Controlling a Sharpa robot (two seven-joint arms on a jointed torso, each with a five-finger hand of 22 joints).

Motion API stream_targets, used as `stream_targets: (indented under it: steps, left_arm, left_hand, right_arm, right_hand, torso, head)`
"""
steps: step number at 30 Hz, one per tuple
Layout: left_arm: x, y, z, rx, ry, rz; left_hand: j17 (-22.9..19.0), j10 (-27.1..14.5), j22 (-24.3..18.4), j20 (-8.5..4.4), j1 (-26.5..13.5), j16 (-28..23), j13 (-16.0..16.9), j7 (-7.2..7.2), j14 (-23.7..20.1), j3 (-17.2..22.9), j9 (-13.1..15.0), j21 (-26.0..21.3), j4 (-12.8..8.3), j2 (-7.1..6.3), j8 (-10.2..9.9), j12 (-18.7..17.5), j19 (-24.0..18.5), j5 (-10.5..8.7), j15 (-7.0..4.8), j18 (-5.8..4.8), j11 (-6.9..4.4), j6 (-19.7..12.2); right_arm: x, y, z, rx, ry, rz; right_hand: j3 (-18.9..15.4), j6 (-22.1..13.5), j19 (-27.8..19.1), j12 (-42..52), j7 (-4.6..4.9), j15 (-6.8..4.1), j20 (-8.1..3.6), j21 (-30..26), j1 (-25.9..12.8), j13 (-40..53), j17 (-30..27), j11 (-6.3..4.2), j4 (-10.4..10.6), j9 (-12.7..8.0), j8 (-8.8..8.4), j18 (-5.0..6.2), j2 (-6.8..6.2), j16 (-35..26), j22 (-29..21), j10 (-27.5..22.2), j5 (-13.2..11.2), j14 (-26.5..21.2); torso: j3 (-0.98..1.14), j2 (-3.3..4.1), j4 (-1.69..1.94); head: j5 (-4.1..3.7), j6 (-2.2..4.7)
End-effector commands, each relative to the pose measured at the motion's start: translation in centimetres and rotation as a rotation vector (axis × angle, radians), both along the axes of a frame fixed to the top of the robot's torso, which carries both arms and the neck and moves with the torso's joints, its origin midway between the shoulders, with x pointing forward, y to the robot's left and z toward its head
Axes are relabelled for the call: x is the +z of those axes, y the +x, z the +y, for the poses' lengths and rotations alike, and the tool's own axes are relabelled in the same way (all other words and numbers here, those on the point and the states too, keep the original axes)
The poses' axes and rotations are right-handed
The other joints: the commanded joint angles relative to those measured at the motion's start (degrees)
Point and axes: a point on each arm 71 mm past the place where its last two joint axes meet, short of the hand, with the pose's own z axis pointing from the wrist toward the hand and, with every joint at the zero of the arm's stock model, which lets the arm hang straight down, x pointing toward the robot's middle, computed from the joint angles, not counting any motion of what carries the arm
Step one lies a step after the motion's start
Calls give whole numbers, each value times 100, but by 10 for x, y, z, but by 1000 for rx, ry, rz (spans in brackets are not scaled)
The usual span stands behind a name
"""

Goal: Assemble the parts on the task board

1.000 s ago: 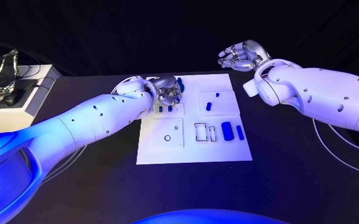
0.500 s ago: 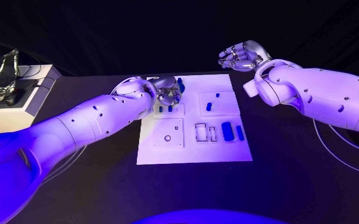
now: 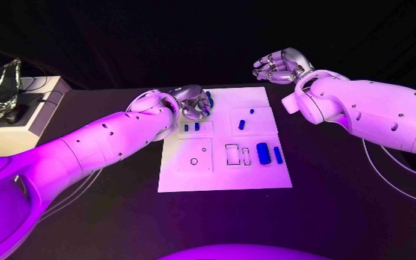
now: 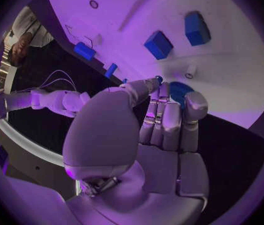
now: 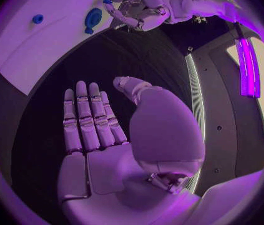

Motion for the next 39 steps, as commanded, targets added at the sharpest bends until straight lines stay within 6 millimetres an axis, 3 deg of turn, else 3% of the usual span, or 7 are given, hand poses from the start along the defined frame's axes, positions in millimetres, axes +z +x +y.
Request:
stream_targets:
  steps: [1, 11, 16, 21, 39]
  left_arm:
    - [6, -1, 1, 4, -99, 38]
    - [16, -2, 26, 37, -113, 63]
    - [14, -2, 38, 54, -101, 63]
    - [10, -2, 46, 64, -77, 51]
    - [-4, 2, 50, 74, -33, 67]
  left_hand:
    - [-5, 40, -7, 1, -55, 17, -7, 23, 46, 3, -8, 23, -27, 4, -33, -28, 23, 23, 11, -82, -1, 16]
    - [-17, 43, 4, 2, -63, 14, -8, 24, 44, 3, -10, 30, -30, 1, -37, -39, 32, 24, 12, -85, 1, 18]
    - [-17, 47, 3, 4, -76, 13, -9, 25, 46, 0, -12, 30, -31, -4, -42, -52, 30, 23, 14, -85, 2, 19]
    - [-38, 47, 4, 5, -81, 8, -9, 25, 39, -1, -13, 30, -32, -7, -45, -59, 30, 22, 15, -85, 3, 19]
    - [-55, 53, 8, 6, -84, 3, -10, 23, 33, 1, -15, 33, -37, -6, -48, -70, 32, 21, 16, -86, 2, 23]
  right_arm:
    - [1, 0, 1, 15, -6, -14]
    - [1, 0, -2, 8, -7, -14]
    - [1, 0, -3, 7, -8, -13]
    - [1, 0, -2, 8, -8, -12]
    - [1, 0, -1, 12, -7, -11]
  right_hand:
    - [15, 30, 29, 6, 13, 17, -25, 1, 27, -3, -8, -15, -13, 5, -16, 47, -9, -36, -5, -30, 27, 26]
    - [15, 30, 29, 6, 13, 17, -25, 1, 27, -3, -8, -15, -13, 5, -16, 47, -9, -36, -5, -30, 27, 26]
    - [15, 30, 29, 6, 13, 17, -25, 1, 27, -3, -8, -15, -13, 5, -16, 47, -9, -36, -5, -30, 27, 26]
    - [19, 36, 27, 10, 11, 17, -25, -2, 25, -2, -11, -17, -16, 6, -17, 47, -12, -38, -15, -27, 28, 27]
    - [20, 37, 26, 10, 11, 17, -25, -3, 24, -2, -12, -17, -16, 6, -18, 47, -12, -40, -18, -27, 28, 27]
  torso:
    - [-3, -2, 13]
    - [-2, -35, 57]
    - [-26, -47, 86]
    - [-10, -38, 63]
    - [-1, -31, 58]
  head:
    - [-3, -1]
    - [-6, -14]
    - [-26, -30]
    - [17, -34]
    - [29, -69]
